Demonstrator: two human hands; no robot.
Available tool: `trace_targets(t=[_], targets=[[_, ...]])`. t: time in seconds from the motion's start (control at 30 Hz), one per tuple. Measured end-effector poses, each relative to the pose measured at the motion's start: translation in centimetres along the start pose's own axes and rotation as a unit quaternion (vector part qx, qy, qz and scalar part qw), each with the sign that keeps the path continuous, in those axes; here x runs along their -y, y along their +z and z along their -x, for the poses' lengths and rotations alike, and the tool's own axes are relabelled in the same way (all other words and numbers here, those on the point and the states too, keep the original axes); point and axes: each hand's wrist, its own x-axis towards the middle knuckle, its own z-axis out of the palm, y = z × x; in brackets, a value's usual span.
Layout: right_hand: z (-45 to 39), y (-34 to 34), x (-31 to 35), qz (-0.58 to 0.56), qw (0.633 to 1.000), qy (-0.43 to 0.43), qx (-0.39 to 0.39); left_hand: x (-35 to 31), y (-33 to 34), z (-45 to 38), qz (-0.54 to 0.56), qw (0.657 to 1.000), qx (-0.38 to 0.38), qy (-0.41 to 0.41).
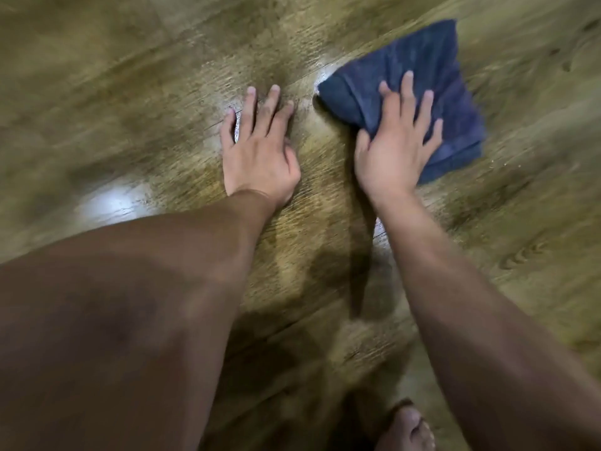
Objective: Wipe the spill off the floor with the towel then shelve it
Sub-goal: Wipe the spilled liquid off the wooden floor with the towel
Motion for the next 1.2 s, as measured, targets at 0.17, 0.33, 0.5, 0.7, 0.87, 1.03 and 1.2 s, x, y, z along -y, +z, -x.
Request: trace_targets(t=[0.17, 0.33, 0.5, 0.7, 0.87, 1.03, 1.2], targets=[[15.3, 1.1, 1.1, 0.007, 0.999, 0.031, 0.035, 0.0, 0.0, -0.2, 0.003, 1.0, 0.007, 0.003], [17.3, 1.0, -0.2, 0.024, 0.997, -0.007, 0.074, 0.1, 0.0, -0.2, 0.009, 1.0, 0.01, 0.0], [7.2, 0.5, -2.0, 0.036, 0.998, -0.023, 0.034, 0.0, -0.3, -0.2, -0.006, 1.0, 0.026, -0.001], [-8.0, -0.4, -0.6, 0.026, 0.998, 0.054, -0.006, -0.1, -0.2, -0.1, -0.013, 1.0, 0.019, 0.005], [-8.5, -0.1, -0.4, 0.053, 0.998, 0.037, -0.011, 0.0, -0.2, -0.2, -0.003, 1.0, 0.013, 0.005], [-2.5, 0.2, 0.1, 0.032, 0.999, 0.006, 0.018, -0.2, -0.3, -0.1, -0.001, 1.0, 0.008, 0.003], [11.5, 1.3, 0.2, 0.045, 0.998, -0.007, 0.031, -0.1, -0.3, -0.2, 0.003, 1.0, 0.003, 0.0]])
